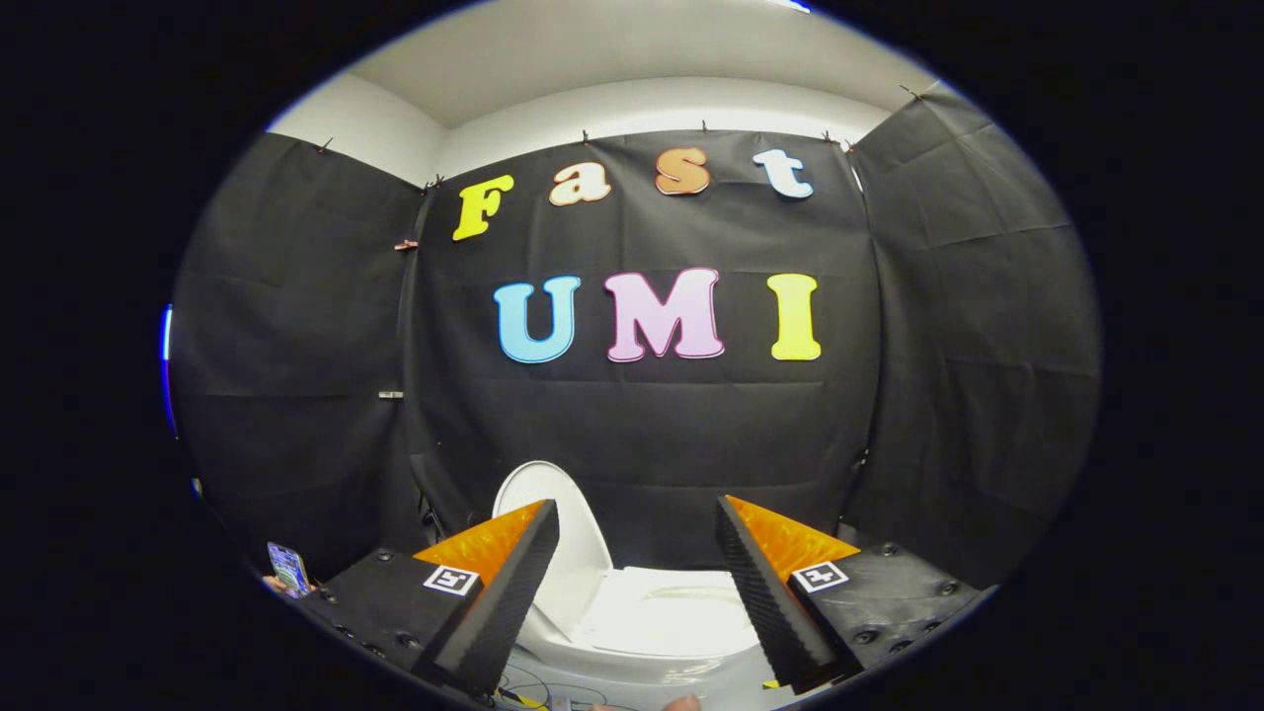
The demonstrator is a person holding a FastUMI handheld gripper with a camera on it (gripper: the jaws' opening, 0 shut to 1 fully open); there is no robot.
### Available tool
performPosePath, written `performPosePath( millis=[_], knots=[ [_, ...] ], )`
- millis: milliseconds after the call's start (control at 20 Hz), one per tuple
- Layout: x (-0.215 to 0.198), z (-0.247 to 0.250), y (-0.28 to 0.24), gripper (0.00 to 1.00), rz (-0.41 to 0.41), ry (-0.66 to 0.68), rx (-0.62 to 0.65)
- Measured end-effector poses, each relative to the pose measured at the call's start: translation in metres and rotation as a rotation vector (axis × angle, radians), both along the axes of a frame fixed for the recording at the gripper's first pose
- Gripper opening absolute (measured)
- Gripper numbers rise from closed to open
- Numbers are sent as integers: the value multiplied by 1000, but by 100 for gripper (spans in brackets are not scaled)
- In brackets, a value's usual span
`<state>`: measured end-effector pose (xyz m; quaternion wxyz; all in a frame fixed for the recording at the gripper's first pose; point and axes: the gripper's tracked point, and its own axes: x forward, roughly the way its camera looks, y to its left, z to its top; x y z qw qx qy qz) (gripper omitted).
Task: Open the toilet lid.
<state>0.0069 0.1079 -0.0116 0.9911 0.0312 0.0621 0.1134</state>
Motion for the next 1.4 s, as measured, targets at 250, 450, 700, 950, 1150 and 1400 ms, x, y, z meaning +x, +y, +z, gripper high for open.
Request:
performPosePath(
  millis=[250,450,700,950,1150,1400],
  knots=[
    [-5,1,-43,99,-51,-14,-2],
    [-3,-5,-46,98,-51,-7,7],
    [-4,-7,-46,98,-45,-4,3],
    [-7,3,-53,98,-70,-38,5],
    [-9,3,-53,98,-72,-37,4],
    [-11,6,-53,98,-74,-40,2]
  ],
)
